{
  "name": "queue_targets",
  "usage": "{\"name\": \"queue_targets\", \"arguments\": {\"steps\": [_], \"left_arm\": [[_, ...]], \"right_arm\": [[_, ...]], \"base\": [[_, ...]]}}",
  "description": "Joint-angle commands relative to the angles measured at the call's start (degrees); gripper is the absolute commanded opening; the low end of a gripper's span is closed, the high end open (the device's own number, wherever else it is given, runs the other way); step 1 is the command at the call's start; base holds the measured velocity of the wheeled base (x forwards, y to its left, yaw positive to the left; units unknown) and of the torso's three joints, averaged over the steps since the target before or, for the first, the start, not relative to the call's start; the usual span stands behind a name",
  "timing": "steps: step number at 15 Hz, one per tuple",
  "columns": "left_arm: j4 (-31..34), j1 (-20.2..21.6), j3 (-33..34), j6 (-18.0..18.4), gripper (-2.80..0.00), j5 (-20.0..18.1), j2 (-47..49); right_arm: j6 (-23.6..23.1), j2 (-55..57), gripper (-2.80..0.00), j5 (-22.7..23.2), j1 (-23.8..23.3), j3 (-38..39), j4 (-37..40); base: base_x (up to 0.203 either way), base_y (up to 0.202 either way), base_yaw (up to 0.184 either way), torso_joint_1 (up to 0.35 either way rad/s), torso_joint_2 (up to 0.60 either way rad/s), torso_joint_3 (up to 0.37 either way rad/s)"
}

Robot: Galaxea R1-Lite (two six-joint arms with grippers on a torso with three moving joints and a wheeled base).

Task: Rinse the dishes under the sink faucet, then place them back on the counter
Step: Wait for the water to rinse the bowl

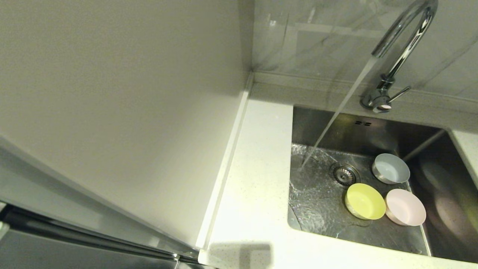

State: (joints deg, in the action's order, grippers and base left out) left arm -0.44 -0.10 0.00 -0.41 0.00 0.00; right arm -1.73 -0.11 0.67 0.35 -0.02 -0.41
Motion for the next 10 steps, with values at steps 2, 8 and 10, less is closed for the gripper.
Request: {"name": "queue_targets", "arguments": {"steps": [2, 8, 10], "left_arm": [[0.00, 0.01, 0.18, -0.02, -2.80, 0.00, 0.00], [0.00, 0.01, 0.18, -0.02, -2.80, 0.00, 0.00], [0.00, 0.01, 0.18, -0.02, -2.80, 0.00, 0.00]], "right_arm": [[-0.03, 0.11, -2.80, 0.04, 0.03, 0.02, -0.02], [-0.03, 0.11, -2.80, 0.04, 0.09, 0.02, -0.02], [-0.03, 0.11, -2.80, 0.04, 0.01, 0.01, -0.02]], "base": [[0.000, 0.000, 0.000, 0.000, 0.00, 0.000], [0.000, 0.000, 0.000, 0.000, 0.00, 0.000], [0.000, 0.000, 0.000, 0.000, 0.00, 0.000]]}}
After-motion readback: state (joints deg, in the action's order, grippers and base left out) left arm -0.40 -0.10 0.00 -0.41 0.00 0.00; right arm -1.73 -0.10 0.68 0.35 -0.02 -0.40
